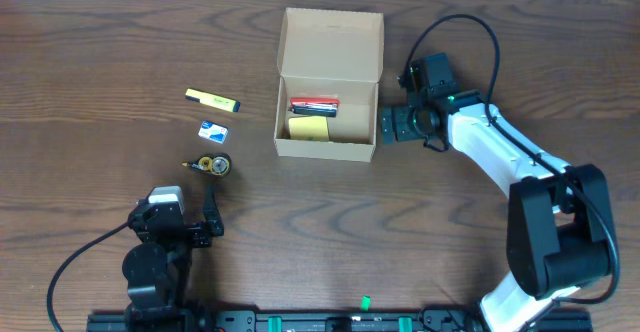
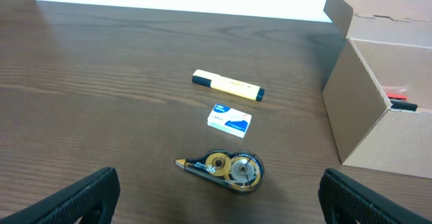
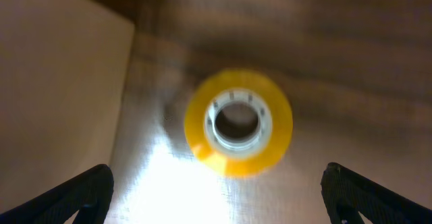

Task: Pack container
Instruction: 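Grasp the yellow tape roll with the right gripper and lift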

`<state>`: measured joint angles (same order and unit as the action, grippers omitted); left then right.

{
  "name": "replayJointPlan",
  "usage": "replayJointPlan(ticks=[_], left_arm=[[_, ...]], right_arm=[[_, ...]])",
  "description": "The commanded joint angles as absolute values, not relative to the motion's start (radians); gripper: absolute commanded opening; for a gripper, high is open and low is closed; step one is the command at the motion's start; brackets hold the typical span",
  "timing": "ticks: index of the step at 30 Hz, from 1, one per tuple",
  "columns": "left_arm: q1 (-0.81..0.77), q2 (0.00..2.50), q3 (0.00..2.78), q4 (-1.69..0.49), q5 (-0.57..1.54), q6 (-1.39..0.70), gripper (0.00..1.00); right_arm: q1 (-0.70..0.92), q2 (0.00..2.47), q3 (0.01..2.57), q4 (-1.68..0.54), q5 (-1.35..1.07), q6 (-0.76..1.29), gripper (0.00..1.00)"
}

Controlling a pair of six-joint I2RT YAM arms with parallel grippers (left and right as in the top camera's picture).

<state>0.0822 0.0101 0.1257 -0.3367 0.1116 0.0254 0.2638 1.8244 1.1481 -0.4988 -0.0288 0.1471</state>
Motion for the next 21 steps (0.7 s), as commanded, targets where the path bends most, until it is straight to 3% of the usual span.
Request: replayJointPlan(ticks=[1,14,21], left_arm=[[0.078,0.004,0.104,-0.343,0.101,0.019,0.95],[0.078,0.004,0.104,-0.343,0.101,0.019,0.95],[0.078,0.004,0.104,-0.343,0.101,0.019,0.95]], right_arm=[[0.256,1.830,1.150,-0.462,-0.004,0.126,0.99],[0.253,1.917,1.150,-0.374,0.056,0.142,0.99],[0.253,1.954,1.150,-0.354,0.056,0.142,0.94]])
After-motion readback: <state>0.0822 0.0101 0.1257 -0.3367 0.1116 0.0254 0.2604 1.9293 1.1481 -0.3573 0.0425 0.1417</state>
